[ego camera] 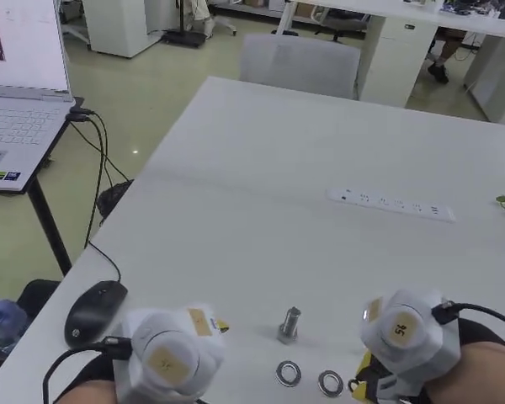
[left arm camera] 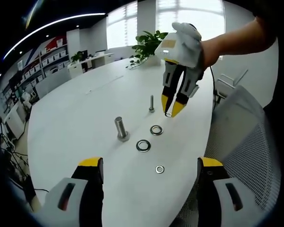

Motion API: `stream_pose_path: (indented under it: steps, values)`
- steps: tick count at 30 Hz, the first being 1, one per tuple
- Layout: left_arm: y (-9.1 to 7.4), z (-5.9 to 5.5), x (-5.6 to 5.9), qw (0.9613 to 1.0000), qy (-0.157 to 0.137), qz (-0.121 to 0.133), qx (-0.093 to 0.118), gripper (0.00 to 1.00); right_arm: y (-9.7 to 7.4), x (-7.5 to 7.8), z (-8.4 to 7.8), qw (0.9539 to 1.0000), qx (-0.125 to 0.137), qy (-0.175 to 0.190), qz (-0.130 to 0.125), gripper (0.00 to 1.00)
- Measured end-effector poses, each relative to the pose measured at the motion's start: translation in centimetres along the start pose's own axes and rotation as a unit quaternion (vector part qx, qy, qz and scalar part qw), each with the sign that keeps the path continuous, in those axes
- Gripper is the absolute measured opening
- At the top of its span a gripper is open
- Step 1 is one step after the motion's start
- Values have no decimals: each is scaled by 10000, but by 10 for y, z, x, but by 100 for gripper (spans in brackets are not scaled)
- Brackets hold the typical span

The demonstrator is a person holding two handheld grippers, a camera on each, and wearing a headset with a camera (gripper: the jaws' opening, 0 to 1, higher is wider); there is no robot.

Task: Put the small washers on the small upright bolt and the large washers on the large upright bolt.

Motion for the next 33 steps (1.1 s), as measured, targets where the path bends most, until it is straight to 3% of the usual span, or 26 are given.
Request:
stream_pose_path:
  steps: [16, 24, 33]
  values:
    - [-2, 1, 3, 9997, -129, 182, -87, 81, -21, 17, -41, 9996, -43, 264, -77, 13]
    - [-3, 1, -1, 9993, -203, 299, -104, 81, -28, 32, -45, 9996, -30, 243, -120, 13]
    - [-2, 2, -6, 9990, -240, 345, -116, 82, -35, 53, -38, 9995, 54, 221, -224, 13]
Point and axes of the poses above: the centre of the closed fingertips' face, and the gripper's own axes: y roughly forward along the fingers, x roughly to its right, z roughly out of its top, the point moved 4 cm from there along -y, roughly backward along the fingers, and after that the axes turned 4 degrees about -y, right-handed, at the moved point
